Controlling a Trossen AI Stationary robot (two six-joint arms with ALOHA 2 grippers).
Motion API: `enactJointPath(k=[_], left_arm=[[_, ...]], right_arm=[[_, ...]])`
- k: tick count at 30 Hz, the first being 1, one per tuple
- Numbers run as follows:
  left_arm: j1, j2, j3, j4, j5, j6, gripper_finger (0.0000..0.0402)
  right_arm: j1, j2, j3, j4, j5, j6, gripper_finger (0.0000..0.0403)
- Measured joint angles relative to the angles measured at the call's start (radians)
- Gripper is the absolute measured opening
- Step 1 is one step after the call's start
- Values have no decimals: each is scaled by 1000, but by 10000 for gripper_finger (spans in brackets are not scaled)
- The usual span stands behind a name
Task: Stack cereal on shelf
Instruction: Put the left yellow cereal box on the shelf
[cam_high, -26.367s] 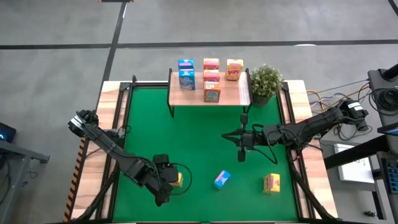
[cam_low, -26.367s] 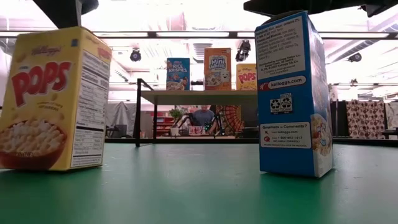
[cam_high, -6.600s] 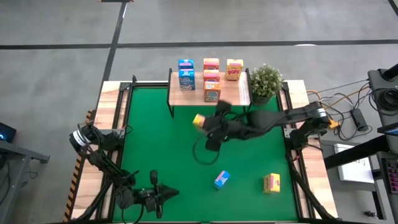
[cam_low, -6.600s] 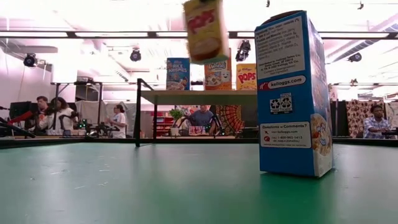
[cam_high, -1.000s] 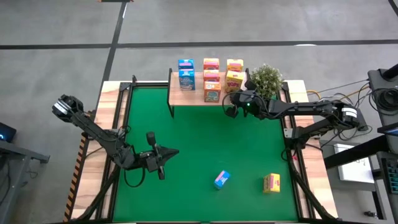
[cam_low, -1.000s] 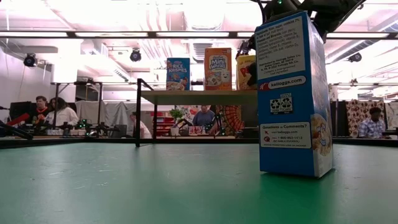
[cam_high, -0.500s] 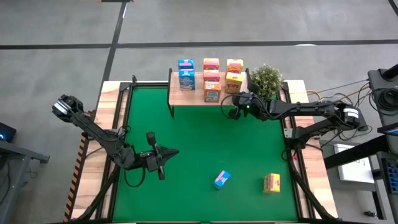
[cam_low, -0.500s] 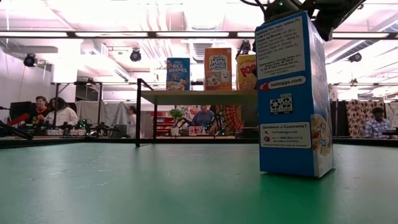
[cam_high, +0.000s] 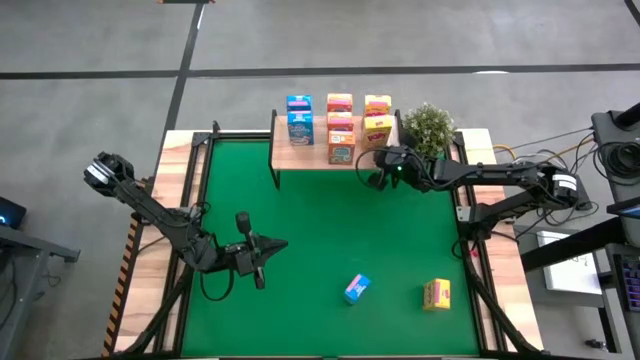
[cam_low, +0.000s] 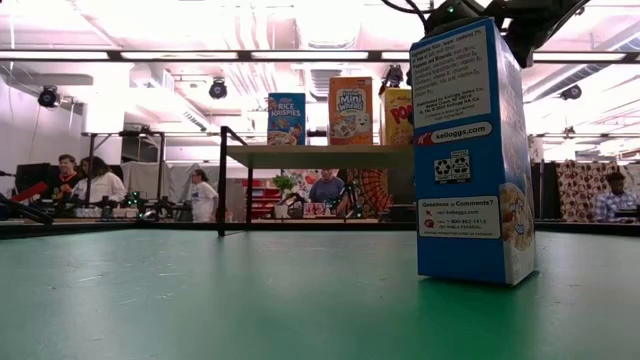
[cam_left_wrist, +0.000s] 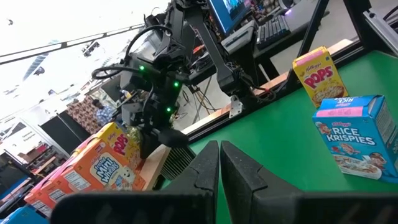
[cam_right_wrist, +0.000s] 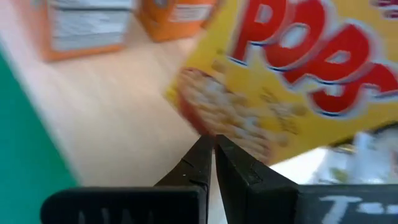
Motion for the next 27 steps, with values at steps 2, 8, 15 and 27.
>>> enactJointPath(k=[2,8,15,27], left_arm=[[0,0,0,0,0,0,0],[0,0,0,1,0,-1,0],[0,0,0,3,0,-2,0],[0,0,0,2,0,-5,0]], right_arm=[[0,1,0,20,-73,20,12],[-1,6,0,104,-112,18,12],[-41,6,0,144,-112,-17,12],[-66,6,0,149,-121,-17,12]])
